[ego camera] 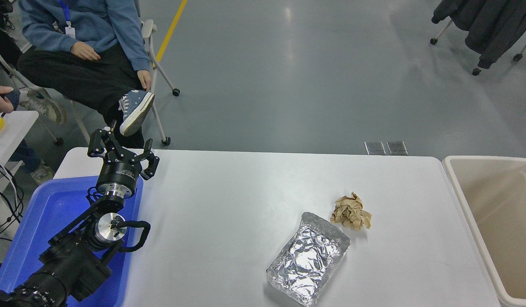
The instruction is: Dispose of the paper cup in the dustbin
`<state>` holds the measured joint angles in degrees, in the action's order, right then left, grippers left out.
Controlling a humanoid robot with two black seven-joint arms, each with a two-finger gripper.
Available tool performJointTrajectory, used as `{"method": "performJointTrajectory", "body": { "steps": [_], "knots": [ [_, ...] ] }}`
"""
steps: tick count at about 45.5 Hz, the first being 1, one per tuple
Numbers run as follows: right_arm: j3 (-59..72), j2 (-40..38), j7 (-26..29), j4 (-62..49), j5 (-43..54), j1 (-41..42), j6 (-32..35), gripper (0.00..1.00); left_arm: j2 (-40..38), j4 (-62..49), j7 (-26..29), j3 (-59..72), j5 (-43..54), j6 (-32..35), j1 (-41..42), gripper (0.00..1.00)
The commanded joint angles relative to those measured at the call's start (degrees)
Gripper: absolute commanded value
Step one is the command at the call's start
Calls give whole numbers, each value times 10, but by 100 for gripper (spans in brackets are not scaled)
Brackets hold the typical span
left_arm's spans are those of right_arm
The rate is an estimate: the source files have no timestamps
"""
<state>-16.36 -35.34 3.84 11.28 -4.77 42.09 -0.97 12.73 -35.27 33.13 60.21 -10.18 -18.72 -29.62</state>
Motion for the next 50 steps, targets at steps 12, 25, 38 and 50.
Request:
{"method": "performJointTrajectory", "body": {
  "steps": [12, 25, 38, 50],
  "knots": [
    [-3, 74, 38, -51, -133, -34, -69, 0, -1, 1, 0, 0, 0, 0, -1, 100],
    [-22, 73, 37, -65, -138, -58, -72, 0, -1, 2, 1, 0, 0, 0, -1, 100],
    [-25, 68, 37, -71, -139, -69, -70, 37, -1, 3, 1, 0, 1, 0, -1, 100],
    [-38, 61, 34, -70, -138, -71, -63, 86, -1, 2, 1, 0, 0, 0, -1, 100]
  ]
}}
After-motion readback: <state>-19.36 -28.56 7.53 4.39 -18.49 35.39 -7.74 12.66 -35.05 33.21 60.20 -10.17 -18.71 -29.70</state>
